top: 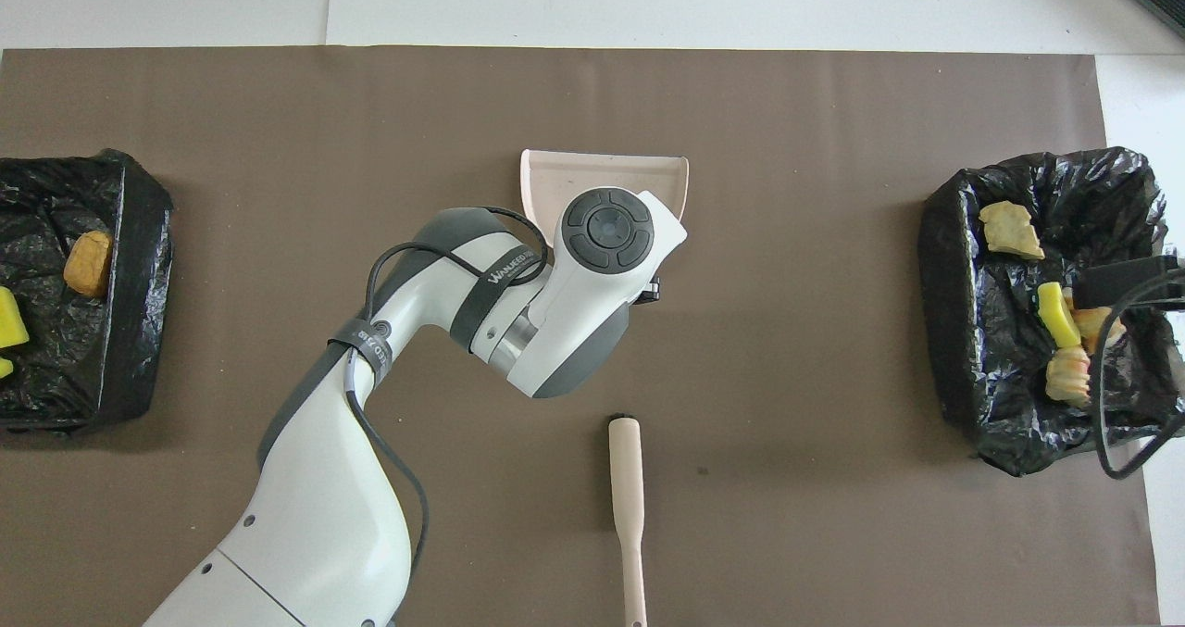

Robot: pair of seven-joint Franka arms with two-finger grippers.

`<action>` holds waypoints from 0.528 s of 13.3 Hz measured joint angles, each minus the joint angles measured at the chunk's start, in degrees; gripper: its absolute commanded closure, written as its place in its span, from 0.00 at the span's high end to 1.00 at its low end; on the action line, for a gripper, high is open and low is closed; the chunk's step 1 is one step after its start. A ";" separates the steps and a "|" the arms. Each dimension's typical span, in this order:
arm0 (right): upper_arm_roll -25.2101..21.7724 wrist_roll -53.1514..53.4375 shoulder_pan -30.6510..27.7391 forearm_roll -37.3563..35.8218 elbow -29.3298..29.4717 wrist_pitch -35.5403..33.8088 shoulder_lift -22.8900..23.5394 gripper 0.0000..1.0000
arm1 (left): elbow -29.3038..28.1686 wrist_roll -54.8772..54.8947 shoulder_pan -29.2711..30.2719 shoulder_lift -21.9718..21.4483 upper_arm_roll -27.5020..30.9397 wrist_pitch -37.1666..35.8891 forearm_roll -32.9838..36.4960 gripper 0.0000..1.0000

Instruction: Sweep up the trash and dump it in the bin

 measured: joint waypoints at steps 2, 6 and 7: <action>0.00 0.00 0.00 0.00 0.00 -0.07 -0.01 1.00 | 0.11 0.05 0.11 -0.07 0.47 0.03 0.00 1.00; 0.17 0.00 0.01 0.00 0.00 -0.12 -0.23 1.00 | 0.10 0.35 2.11 -1.59 1.47 0.01 0.01 1.00; 0.27 0.00 0.01 0.00 0.00 -0.12 -0.29 1.00 | -0.35 1.22 3.43 -2.88 1.55 -0.14 0.03 1.00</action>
